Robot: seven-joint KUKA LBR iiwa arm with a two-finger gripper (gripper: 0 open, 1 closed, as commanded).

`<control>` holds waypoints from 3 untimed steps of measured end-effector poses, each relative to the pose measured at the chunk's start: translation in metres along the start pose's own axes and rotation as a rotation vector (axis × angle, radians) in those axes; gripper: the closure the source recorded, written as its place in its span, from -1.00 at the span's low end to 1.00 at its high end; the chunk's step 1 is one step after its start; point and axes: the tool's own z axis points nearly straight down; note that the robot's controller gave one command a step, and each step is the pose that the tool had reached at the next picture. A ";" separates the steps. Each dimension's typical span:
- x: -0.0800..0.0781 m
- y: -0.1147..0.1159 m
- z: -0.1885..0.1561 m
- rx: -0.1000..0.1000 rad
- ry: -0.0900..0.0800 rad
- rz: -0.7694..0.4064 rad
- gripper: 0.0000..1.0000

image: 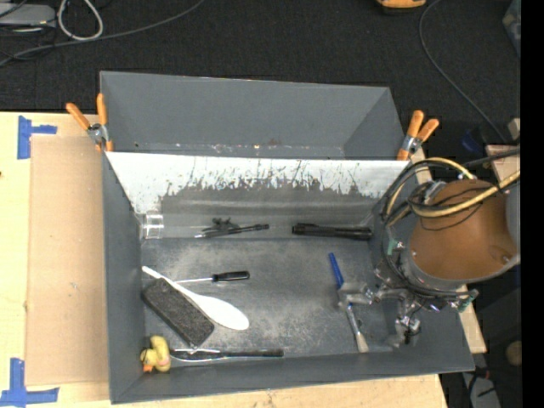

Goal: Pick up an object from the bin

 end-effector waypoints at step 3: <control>-0.010 -0.006 0.025 0.002 -0.004 0.003 1.00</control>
Offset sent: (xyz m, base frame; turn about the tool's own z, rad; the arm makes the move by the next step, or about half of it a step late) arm 0.0109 0.0026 -0.0248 0.0052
